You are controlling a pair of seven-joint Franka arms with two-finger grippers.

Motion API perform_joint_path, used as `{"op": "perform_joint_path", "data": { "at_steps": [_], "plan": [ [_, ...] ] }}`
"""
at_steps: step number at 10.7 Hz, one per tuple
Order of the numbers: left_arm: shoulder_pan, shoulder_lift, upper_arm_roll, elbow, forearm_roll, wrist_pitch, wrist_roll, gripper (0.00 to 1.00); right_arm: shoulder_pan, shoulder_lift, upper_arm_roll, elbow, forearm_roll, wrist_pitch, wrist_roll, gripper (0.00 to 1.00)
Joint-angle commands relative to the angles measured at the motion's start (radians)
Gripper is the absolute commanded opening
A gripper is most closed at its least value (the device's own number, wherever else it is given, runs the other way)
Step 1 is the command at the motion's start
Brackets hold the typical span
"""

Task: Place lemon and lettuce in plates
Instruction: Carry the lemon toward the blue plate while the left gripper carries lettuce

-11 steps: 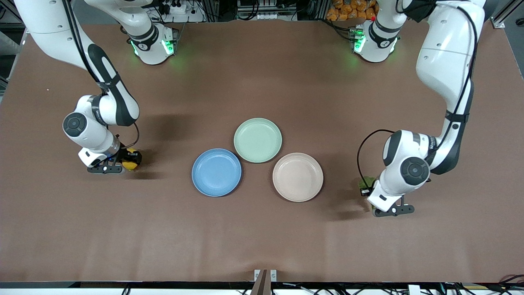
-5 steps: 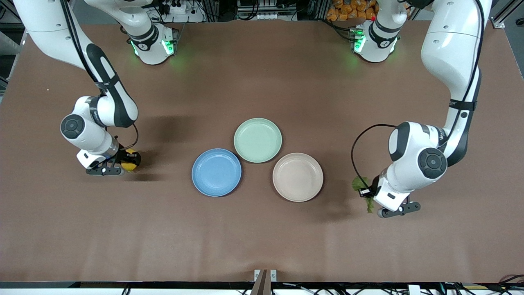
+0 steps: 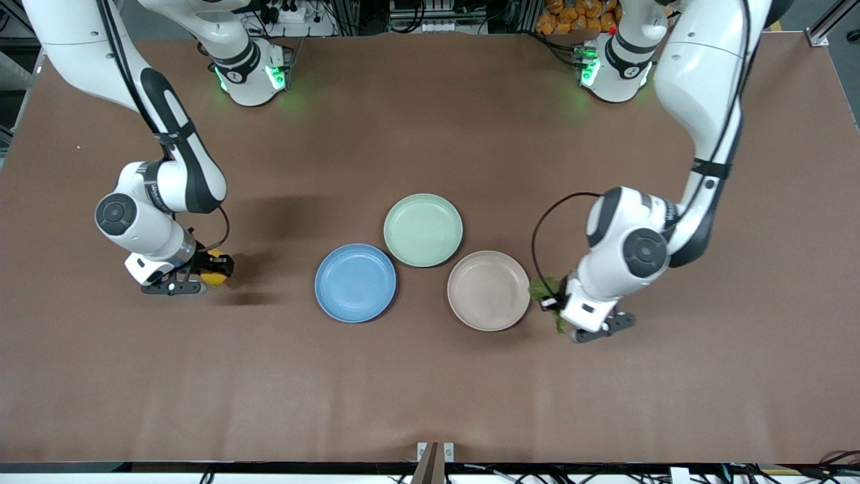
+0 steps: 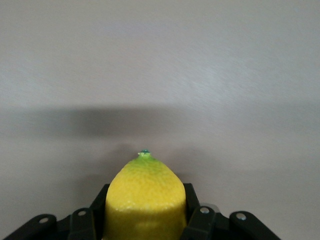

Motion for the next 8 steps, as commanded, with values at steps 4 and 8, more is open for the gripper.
{"op": "perform_joint_path", "data": {
  "at_steps": [4, 8],
  "plan": [
    [-0.099, -0.020, 0.012, -0.023, -0.007, -0.010, -0.202, 0.00, 0.040, 0.003, 0.089, 0.076, 0.008, -0.021, 0.119, 0.16],
    [-0.151, -0.022, 0.016, -0.024, 0.109, -0.060, -0.325, 1.00, 0.110, 0.082, 0.124, 0.187, 0.008, -0.021, 0.296, 0.16]
  ]
}}
